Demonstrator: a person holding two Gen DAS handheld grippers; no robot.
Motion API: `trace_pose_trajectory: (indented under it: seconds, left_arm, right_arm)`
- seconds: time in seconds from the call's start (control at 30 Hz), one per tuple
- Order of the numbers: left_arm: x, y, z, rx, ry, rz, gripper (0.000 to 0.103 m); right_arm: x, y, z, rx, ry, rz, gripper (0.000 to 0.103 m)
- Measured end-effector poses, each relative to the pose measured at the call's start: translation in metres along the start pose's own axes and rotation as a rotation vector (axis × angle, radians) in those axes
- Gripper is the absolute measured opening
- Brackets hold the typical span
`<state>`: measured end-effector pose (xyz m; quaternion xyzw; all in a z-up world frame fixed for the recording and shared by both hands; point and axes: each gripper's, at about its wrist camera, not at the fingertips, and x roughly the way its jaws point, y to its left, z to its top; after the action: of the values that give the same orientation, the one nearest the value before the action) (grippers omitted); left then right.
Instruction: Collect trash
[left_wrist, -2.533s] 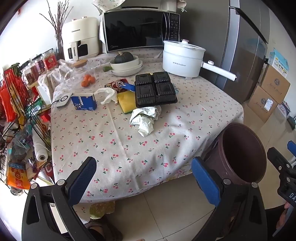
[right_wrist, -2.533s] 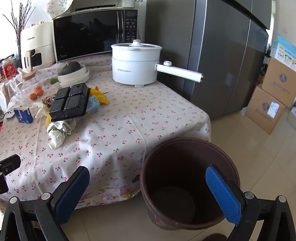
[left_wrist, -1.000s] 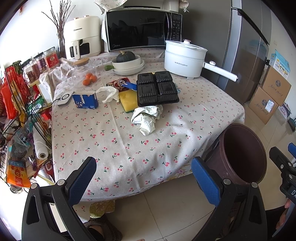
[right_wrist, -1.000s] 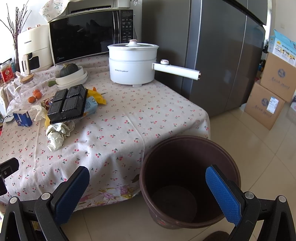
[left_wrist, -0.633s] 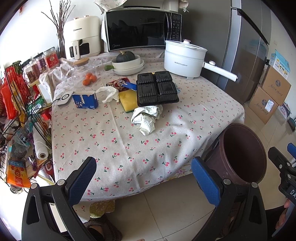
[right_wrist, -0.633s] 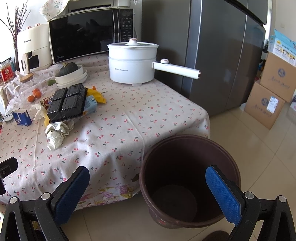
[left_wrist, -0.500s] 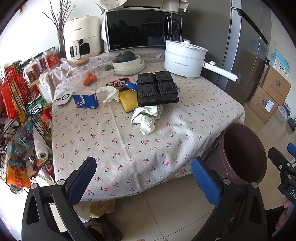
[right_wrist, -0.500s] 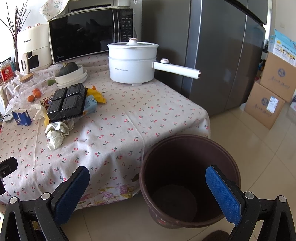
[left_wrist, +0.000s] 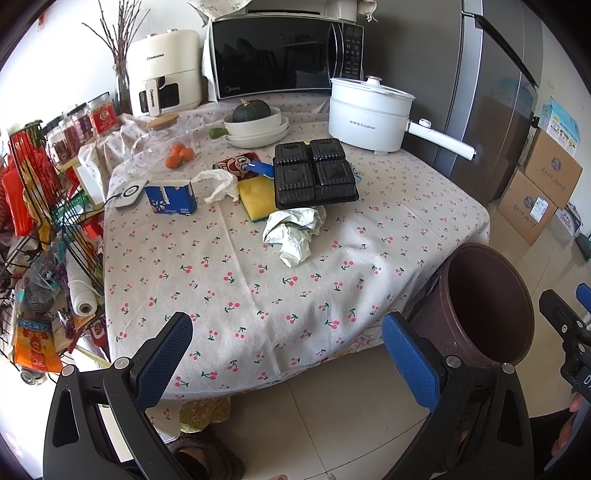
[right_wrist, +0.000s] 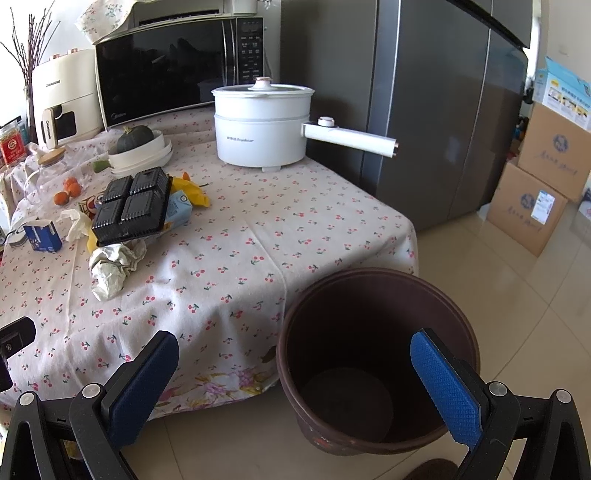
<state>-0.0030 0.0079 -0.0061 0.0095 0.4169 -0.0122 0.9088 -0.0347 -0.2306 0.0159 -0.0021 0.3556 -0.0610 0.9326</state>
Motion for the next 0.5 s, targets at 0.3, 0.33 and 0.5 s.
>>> trace_pose_trajectory:
  seconds: [0.3,0.33,0.5]
  left_arm:
    - [0.004,0.010,0.017,0.019,0.041,-0.101,0.103]
    - [0.007,0.008,0.022,0.048,0.051,-0.090,0.103]
    - [0.043,0.018,0.050,0.037,0.146,-0.111,0.103]
  right_arm:
    - [-0.001,-0.001,0.020,-0.008,0.028,0.042,0.103]
    - [0.000,-0.001,0.027,-0.008,0.040,0.057,0.103]
    - [0.023,0.007,0.065,-0.071,0.134,0.150,0.103]
